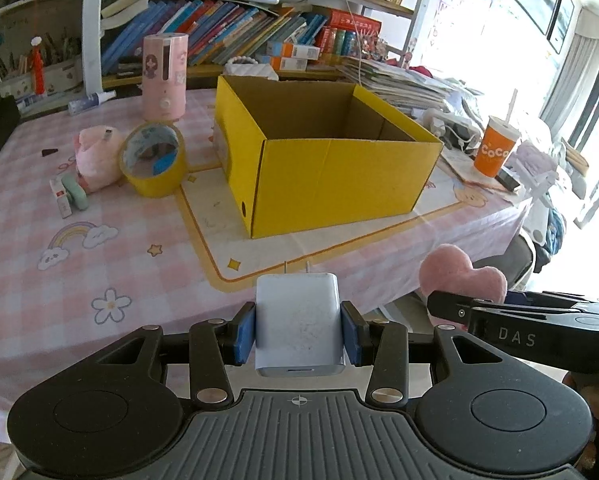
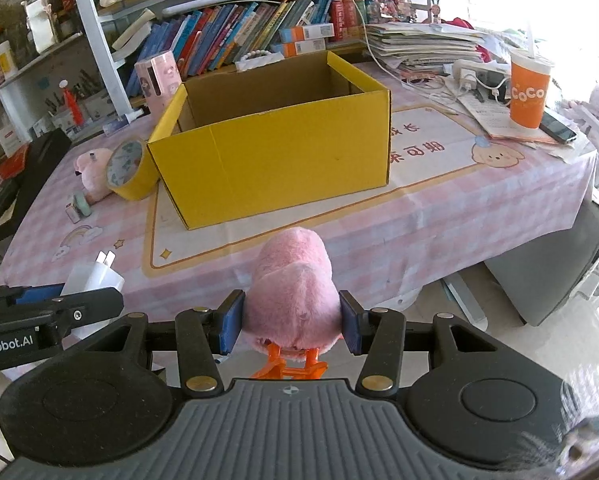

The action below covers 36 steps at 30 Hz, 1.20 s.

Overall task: Organize objects
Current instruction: 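Lift the chick and charger and carry both toward the yellow box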

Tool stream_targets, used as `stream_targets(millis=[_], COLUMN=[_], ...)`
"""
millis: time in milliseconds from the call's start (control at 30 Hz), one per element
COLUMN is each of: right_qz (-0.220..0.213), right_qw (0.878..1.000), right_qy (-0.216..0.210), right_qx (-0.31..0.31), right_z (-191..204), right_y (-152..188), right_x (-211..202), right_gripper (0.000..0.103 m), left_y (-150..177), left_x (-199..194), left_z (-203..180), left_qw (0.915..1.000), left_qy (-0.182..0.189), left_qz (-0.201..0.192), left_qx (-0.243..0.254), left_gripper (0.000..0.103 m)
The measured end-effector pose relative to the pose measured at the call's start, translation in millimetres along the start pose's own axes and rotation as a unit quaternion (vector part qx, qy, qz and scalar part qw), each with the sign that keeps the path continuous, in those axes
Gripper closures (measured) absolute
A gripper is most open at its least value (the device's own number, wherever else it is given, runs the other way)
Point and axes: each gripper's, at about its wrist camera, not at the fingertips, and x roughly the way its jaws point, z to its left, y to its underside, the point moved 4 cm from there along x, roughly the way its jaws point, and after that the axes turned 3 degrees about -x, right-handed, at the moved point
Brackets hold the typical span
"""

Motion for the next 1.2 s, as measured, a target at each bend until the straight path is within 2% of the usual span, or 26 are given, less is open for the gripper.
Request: stream_targets(millis=[600,733,967,1200], right_qz=[0.006,0.003,-0.043,-0.114], right_qw=[1.0,1.0,0.999,0.992], right_qy=[0.005,0.007,0.006,0.001], right_qx=[0.001,-0.001,-0.015,-0.049], right_z=[-22.4,-24.9,-28.3,-33.0], right_y=[-19.2,-22.5,-48.5,-108.8], right_x=[16.8,18.9,15.0,15.7], right_gripper=[0.056,0.056,0.056,0.056], left_y=[-18.5,-23.5,-51.0,-98.9], left_x=[26.2,26.9,23.9,28.5], left_z=[-18.6,-20.7,-29.0,-35.6], left_qw=[0.9999,0.9999,0.9984,0.9936], left_qy=[0.009,0.01,0.008,-0.008], left_qz=[0.007,-0.004,-0.049,-0.108], left_qx=[0.006,0.01,0.025,0.034], left_gripper=[0.061,0.061,0.061,0.061])
